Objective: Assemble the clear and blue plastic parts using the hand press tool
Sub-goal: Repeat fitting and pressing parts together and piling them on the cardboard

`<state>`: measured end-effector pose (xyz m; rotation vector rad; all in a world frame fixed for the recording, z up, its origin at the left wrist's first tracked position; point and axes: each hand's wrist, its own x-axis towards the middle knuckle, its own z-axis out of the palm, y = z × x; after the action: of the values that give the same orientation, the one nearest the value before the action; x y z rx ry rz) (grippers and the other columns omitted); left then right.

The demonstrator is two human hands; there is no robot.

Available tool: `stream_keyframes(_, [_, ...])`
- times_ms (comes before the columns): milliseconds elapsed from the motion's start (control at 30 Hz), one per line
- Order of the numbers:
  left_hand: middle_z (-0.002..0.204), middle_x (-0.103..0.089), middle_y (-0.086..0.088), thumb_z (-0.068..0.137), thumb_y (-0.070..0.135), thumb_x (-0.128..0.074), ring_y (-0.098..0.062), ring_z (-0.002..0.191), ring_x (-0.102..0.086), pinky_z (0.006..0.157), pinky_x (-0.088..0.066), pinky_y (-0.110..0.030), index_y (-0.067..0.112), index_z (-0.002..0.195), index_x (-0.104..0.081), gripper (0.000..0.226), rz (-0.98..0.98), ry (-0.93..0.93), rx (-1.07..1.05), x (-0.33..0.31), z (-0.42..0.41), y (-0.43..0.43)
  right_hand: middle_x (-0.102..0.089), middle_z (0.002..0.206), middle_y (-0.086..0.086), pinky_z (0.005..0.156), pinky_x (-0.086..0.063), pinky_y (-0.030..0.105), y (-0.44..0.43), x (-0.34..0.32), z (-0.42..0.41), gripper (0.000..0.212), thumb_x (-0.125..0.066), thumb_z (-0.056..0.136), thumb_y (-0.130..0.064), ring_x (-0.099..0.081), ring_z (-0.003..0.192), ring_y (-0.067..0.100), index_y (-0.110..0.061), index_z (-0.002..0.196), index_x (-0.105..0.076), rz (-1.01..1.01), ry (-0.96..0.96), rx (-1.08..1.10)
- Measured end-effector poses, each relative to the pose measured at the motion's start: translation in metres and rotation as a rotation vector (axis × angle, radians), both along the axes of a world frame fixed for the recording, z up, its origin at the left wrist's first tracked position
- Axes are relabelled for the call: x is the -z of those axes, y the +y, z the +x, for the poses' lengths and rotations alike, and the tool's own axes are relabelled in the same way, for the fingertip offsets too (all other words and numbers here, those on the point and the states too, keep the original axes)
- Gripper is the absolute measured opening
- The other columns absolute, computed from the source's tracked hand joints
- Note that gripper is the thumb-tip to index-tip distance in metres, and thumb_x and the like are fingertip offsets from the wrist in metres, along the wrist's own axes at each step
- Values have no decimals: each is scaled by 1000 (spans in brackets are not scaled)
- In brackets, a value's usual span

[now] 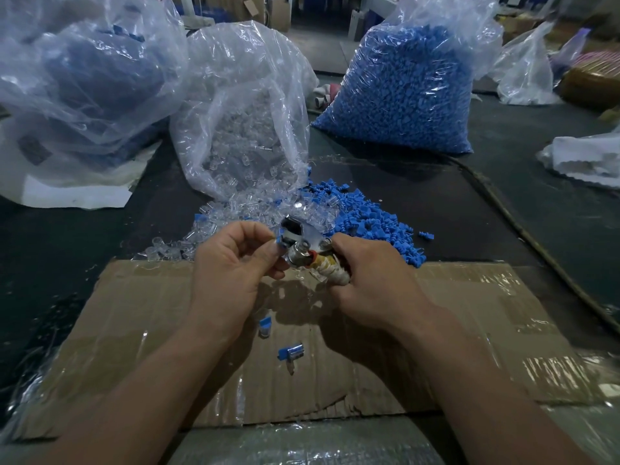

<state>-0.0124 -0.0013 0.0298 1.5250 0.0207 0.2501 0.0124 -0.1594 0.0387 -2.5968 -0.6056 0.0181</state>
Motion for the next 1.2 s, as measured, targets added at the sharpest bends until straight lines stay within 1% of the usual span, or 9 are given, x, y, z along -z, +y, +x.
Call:
stream_keyframes(367, [60, -65, -3, 80, -4, -56, -9, 53, -61, 51, -51, -17, 3, 80, -60, 8, -43, 93, 18, -2, 3, 6, -41, 71, -15, 60, -32, 21, -10, 3, 5, 16, -60, 77, -28, -39, 65, 2, -27, 81, -45, -51, -95, 49])
stream_keyframes(467, [57, -64, -6, 78, -5, -60, -15, 49, -58, 46, -47, -25, 6, 71, -63, 14, 14, 216, 151, -2, 6, 13, -43, 69, -13, 57, -30, 21, -22, 1, 9, 13, -60, 72, -18, -38, 63, 5, -21, 79, -50, -43, -112, 136])
stream_keyframes(667, [66, -71, -2, 73, -1, -70, -6, 59, -65, 56, -48, -11, 15, 64, -74, 19, 374, 236, 514, 1, 4, 17, -51, 82, -6, 60, -33, 26, -29, 4, 13, 25, -65, 72, -17, -42, 74, 12, -17, 96, -58, -97, -137, 215])
stream_keyframes(767, [66, -71, -5, 64, 23, -74, -11, 60, -66, 59, -49, -16, 13, 69, -74, 11, 356, 231, 608, 1, 5, 21, -53, 91, -4, 68, -36, 28, -27, 5, 13, 32, -67, 75, -23, -45, 81, 13, -18, 104, -57, -123, -113, 208])
stream_keyframes(833, [67, -70, -8, 58, 33, -72, -18, 62, -64, 62, -50, -25, 15, 73, -74, 23, 281, 229, 474, 4, 7, 23, -51, 88, -6, 67, -34, 28, -26, 5, 13, 31, -68, 75, -26, -45, 80, 12, -19, 103, -56, -120, -108, 194])
stream_keyframes(900, [68, -68, -7, 63, 23, -73, -21, 66, -64, 64, -53, -31, 15, 72, -72, 12, 194, 201, 200, 8, 10, 22, -50, 86, -8, 65, -32, 27, -25, 4, 12, 29, -68, 75, -27, -44, 79, 11, -19, 101, -56, -124, -105, 180])
stream_keyframes(1000, [72, -63, 3, 74, 13, -74, -12, 64, -58, 59, -46, -22, 22, 83, -67, 14, 532, 106, -75, 15, 16, 22, -52, 87, -7, 66, -34, 27, -22, 1, 9, 30, -68, 74, -27, -45, 79, 11, -20, 102, -58, -114, -75, 126])
stream_keyframes(1100, [80, -54, 15, 80, 19, -69, 2, 70, -49, 59, -34, -12, 25, 110, -62, 31, 770, 96, -20, 19, 21, 19, -50, 82, -11, 62, -35, 23, -17, 0, 6, 27, -68, 74, -33, -45, 75, 8, -23, 97, -59, -107, -41, 32])
stream_keyframes(1200, [85, -52, 13, 84, 25, -64, -5, 80, -48, 66, -35, -23, 31, 116, -60, 33, 933, 87, 52, 23, 23, 19, -42, 75, -17, 59, -31, 20, -12, 2, 3, 23, -69, 74, -38, -40, 70, 2, -29, 91, -56, -132, -26, -35])
